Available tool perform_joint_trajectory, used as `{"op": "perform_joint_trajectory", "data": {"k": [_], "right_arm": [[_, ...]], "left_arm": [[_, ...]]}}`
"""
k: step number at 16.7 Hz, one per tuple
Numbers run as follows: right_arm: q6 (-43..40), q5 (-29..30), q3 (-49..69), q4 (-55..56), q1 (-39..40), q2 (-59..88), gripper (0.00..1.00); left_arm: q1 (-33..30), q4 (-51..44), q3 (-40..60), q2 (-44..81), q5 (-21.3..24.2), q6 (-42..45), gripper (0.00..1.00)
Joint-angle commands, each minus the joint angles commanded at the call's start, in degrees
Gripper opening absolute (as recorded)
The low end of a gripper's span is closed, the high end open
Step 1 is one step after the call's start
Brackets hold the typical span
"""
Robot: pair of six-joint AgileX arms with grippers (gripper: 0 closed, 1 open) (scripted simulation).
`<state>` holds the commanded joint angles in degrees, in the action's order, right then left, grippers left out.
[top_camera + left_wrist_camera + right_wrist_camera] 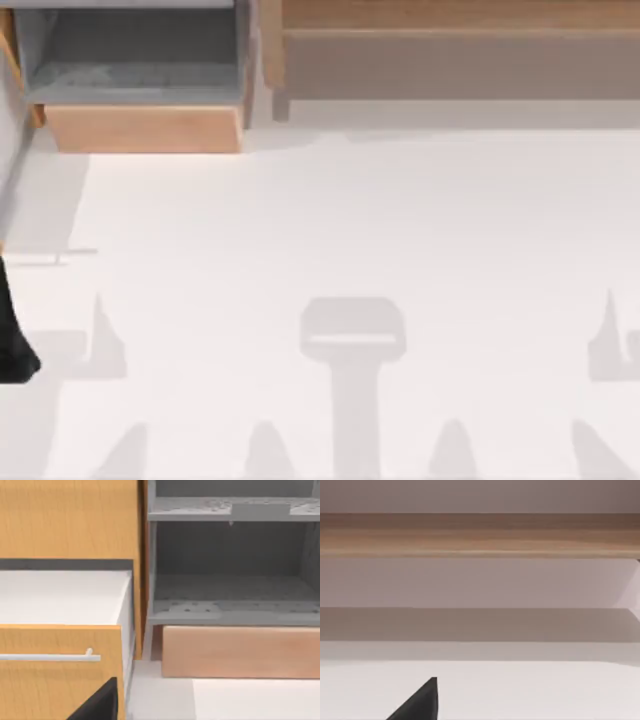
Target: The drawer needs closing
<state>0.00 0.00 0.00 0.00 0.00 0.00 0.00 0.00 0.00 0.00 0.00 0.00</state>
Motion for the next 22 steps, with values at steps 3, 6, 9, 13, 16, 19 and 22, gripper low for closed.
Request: {"op": "perform_joint_trajectory", "data": {"k": [3, 6, 9, 13, 16, 19, 22], "right_arm": [[0.0, 0.0, 0.0, 0.0, 0.0, 0.0, 1.0], [0.0, 0.0, 0.0, 0.0, 0.0, 0.0, 1.0], [0.0, 0.0, 0.0, 0.0, 0.0, 0.0, 1.0], [0.0, 0.0, 0.0, 0.0, 0.0, 0.0, 1.0], [0.0, 0.0, 0.0, 0.0, 0.0, 0.0, 1.0], [0.0, 0.0, 0.0, 0.0, 0.0, 0.0, 1.0], [0.0, 0.0, 0.0, 0.0, 0.0, 0.0, 1.0]], "left_arm": [[-0.7, 0.3, 0.8, 0.8, -0.7, 0.1, 1.0], [-5.2, 2.3, 6.1, 6.6, -5.0, 0.3, 1.0], [-11.9, 5.3, 14.7, 17.8, -11.5, 0.5, 1.0], [-21.1, 9.5, 26.4, 36.2, -20.7, 0.5, 1.0], [-26.4, 12.0, 33.1, 45.5, -26.0, 0.6, 1.0], [-29.1, 13.2, 36.5, 49.4, -28.8, 0.8, 1.0], [-29.3, 13.3, 36.7, 49.6, -28.9, 0.8, 1.0]]}}
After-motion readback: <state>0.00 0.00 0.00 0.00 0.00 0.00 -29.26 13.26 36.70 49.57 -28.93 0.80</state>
